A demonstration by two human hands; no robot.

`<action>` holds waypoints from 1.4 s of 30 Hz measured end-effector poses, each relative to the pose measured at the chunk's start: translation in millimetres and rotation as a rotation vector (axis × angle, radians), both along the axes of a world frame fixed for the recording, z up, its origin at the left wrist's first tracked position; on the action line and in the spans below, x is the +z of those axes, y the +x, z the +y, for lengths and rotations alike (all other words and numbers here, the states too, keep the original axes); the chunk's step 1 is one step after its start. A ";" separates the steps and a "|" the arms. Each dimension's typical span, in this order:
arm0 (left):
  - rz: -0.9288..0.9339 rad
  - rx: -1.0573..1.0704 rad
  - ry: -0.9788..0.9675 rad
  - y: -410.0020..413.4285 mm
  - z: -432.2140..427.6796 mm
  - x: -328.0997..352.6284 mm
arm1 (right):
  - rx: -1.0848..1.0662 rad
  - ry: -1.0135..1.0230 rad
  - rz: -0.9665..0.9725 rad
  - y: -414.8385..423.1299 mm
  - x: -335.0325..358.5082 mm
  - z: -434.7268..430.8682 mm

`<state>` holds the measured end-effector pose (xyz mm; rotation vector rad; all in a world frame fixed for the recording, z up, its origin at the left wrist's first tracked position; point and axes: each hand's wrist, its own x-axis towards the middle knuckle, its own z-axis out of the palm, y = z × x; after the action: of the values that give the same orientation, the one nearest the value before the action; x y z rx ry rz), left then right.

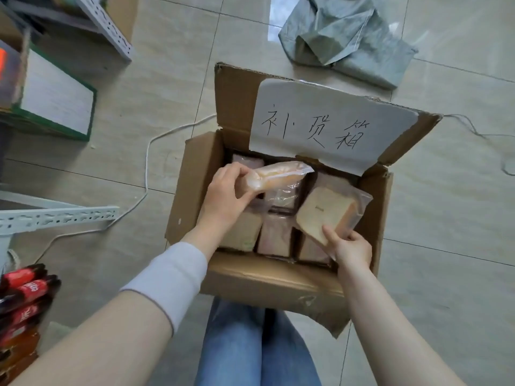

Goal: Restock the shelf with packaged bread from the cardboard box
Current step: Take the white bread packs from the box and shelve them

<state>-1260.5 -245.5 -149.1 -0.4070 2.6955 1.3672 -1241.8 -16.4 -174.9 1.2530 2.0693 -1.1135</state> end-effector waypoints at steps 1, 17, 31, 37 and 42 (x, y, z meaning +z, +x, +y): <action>0.032 0.020 0.002 9.6 -3.1 13.8 | 0.000 -0.012 0.019 8.3 11.2 2.6; 0.489 0.810 0.015 284.2 -190.5 370.8 | 0.687 -0.545 0.383 127.8 338.8 -171.4; 0.657 1.276 -0.280 653.3 -465.7 517.4 | 1.294 -0.975 0.592 359.7 489.4 -578.9; 0.585 1.421 -0.343 702.9 -563.9 491.6 | 1.302 -0.982 0.638 404.2 491.5 -721.9; 0.568 1.440 -0.295 690.2 -653.4 479.9 | 1.351 -0.970 0.683 401.5 486.7 -833.9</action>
<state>-570.3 -899.0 330.8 -2.7013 2.9419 1.2714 -840.3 -850.3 311.8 -0.9828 1.6475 -1.4683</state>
